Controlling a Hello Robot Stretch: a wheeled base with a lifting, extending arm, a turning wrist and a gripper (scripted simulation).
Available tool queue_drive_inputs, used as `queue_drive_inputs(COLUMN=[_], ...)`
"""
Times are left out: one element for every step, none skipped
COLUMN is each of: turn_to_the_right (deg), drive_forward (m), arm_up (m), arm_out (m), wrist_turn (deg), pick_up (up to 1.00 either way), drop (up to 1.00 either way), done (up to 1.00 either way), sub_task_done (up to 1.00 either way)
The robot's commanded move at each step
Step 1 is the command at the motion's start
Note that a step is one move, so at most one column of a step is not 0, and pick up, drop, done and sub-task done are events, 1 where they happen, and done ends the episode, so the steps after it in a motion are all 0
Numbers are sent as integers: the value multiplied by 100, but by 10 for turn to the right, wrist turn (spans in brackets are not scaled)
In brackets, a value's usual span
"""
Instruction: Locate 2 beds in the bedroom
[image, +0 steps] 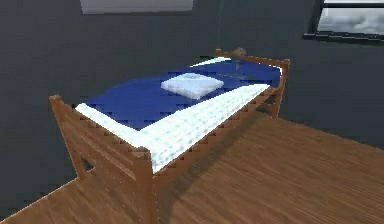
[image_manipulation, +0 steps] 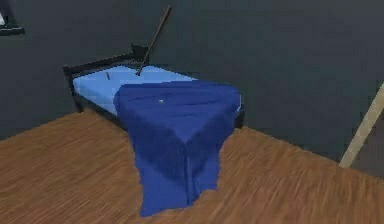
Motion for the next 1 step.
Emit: queue_drive_inputs(turn_to_the_right=[0], drive_forward=[0], arm_up=[0], arm_out=[0], wrist_turn=[0], pick_up=[0], drop=[0], done=[100], sub_task_done=[0])
